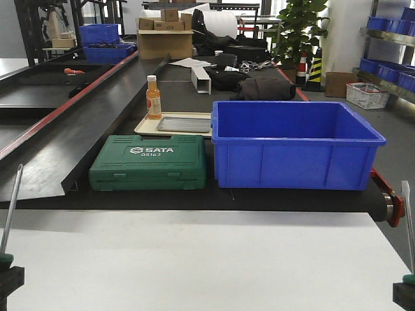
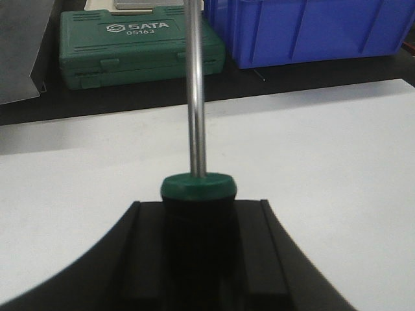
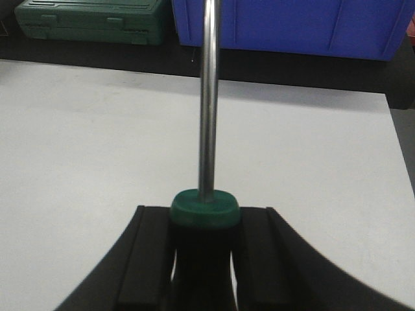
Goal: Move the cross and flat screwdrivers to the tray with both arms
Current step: 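Lift both screwdrivers upright off the white table, then drive the base away from the table holding both screwdrivers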
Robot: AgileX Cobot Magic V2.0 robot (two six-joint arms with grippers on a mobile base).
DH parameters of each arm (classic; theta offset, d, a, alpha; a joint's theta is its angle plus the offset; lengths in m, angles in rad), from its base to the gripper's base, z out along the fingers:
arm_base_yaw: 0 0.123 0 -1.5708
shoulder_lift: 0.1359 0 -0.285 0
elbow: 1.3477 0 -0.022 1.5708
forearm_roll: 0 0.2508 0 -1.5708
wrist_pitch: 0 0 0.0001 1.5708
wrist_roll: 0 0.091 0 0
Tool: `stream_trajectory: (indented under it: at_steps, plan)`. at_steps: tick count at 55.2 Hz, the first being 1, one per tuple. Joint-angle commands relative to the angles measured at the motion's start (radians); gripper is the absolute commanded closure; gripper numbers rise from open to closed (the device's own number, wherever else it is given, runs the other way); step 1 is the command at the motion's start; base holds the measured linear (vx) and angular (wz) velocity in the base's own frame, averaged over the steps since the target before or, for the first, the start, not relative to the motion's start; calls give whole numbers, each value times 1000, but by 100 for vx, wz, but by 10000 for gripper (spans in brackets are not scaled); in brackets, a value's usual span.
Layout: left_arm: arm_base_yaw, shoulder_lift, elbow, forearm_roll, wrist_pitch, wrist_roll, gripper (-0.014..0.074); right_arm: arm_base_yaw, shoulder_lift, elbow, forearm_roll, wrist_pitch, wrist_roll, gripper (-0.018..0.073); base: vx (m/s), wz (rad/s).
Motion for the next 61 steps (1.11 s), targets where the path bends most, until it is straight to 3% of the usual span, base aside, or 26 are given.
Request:
stream_trajectory:
  at_steps: [1, 61]
  plan:
    - [-4, -9, -31, -10, -87, -3, 599, 0, -8, -32, -8, -85, 0, 567, 0, 0]
    - [-4, -8, -31, -10, -87, -3, 599, 0, -8, -32, -8, -85, 0, 567, -2, 1]
